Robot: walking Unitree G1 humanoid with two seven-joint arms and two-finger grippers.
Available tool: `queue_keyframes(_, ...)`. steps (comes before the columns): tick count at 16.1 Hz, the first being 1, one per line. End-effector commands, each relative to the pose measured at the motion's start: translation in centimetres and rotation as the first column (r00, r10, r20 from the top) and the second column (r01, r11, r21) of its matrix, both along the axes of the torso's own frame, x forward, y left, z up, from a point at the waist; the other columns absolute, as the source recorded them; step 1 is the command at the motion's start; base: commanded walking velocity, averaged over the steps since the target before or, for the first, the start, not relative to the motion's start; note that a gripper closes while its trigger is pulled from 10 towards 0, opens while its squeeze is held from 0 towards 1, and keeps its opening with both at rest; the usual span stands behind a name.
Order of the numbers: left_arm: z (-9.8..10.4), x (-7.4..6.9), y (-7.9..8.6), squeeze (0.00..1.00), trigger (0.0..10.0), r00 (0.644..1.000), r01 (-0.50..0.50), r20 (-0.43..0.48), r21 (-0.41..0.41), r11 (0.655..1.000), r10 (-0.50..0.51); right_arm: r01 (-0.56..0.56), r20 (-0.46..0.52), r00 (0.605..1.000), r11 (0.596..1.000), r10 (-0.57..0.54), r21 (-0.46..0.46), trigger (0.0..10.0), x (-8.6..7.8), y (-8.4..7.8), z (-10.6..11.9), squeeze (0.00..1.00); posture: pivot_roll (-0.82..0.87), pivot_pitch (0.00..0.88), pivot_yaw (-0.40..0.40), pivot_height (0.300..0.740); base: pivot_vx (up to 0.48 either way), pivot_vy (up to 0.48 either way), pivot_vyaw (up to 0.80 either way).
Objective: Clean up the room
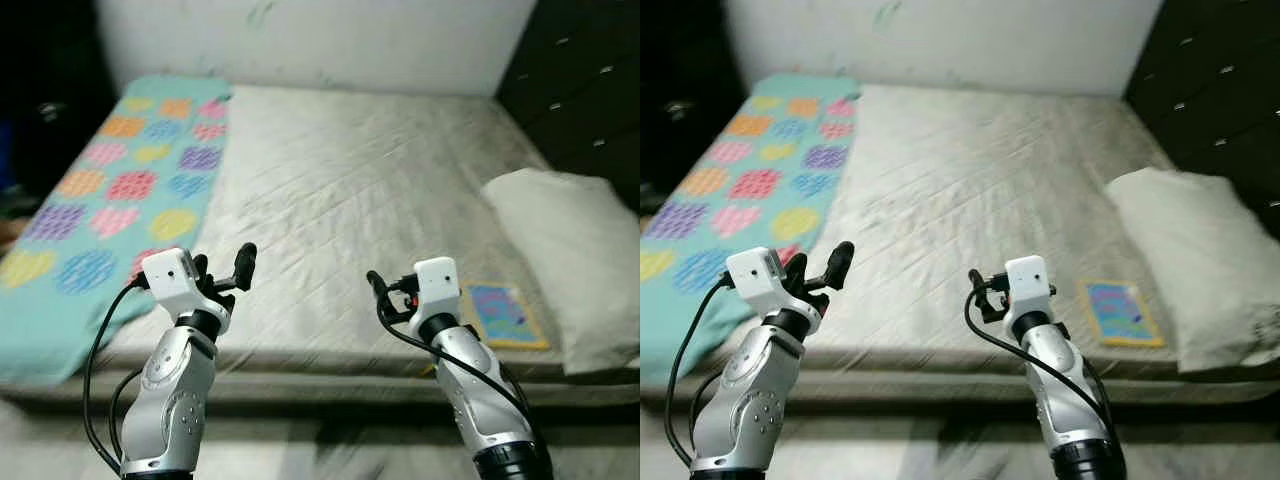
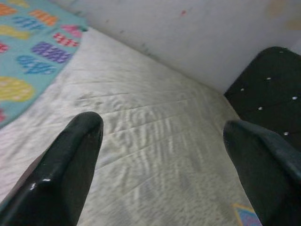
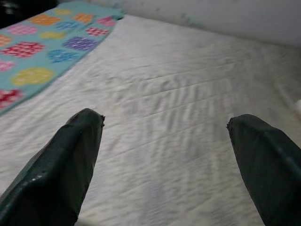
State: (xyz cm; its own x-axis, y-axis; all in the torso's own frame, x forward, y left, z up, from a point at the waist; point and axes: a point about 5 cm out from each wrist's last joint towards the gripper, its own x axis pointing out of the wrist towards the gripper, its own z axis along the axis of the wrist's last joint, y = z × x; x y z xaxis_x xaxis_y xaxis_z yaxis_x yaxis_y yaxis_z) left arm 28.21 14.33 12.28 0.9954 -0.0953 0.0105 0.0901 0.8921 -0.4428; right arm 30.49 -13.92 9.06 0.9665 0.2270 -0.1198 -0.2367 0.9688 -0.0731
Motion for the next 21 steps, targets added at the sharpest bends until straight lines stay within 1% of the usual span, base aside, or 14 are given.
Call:
queue_keyframes(1,0.24,-0.02,-0.72,0.00,10.0,1.000,0.024,0.013,0.001,1.000,-0.024,0.015,0.000,1.000,1.000,-0.015,-0.011,10.0,0.25,-0.72,0.04,0.00,-0.07,0.033,-0.049,0.740,0.480,0.000,0.00)
queue_keyframes(4,-0.01,0.01,-0.60,0.00,10.0,1.000,0.003,-0.008,0.013,1.000,-0.003,0.007,0.009,1.000,1.000,-0.007,-0.012,10.0,0.58,-0.41,0.20,0.00,-0.06,0.041,-0.050,0.740,0.389,0.000,0.00)
queue_keyframes(7,-0.29,0.05,-0.88,0.00,10.0,0.999,0.001,-0.041,0.009,1.000,0.000,0.015,0.006,1.000,1.000,-0.015,-0.007,10.0,0.59,-0.44,0.07,0.00,-0.06,0.045,-0.045,0.740,0.000,0.000,0.00)
queue_keyframes(8,-0.28,0.09,-0.87,0.00,10.0,0.999,0.001,-0.037,0.006,1.000,-0.001,0.016,0.006,1.000,1.000,-0.016,-0.006,10.0,0.60,-0.45,0.06,0.00,-0.06,0.048,-0.043,0.740,0.000,0.000,0.00)
queue_keyframes(10,-0.18,0.18,-0.80,0.00,10.0,1.000,0.001,-0.028,0.021,1.000,0.000,0.019,0.006,1.000,1.000,-0.019,-0.004,10.0,0.60,-0.45,0.02,0.00,-0.06,0.049,-0.042,0.740,0.000,0.480,0.00)
queue_keyframes(21,-0.47,0.24,-0.65,0.00,10.0,0.999,-0.012,-0.048,0.008,1.000,0.012,0.027,-0.015,1.000,1.000,-0.027,0.008,10.0,0.52,-0.50,-0.41,0.00,-0.06,0.051,-0.039,0.740,0.000,0.480,0.00)
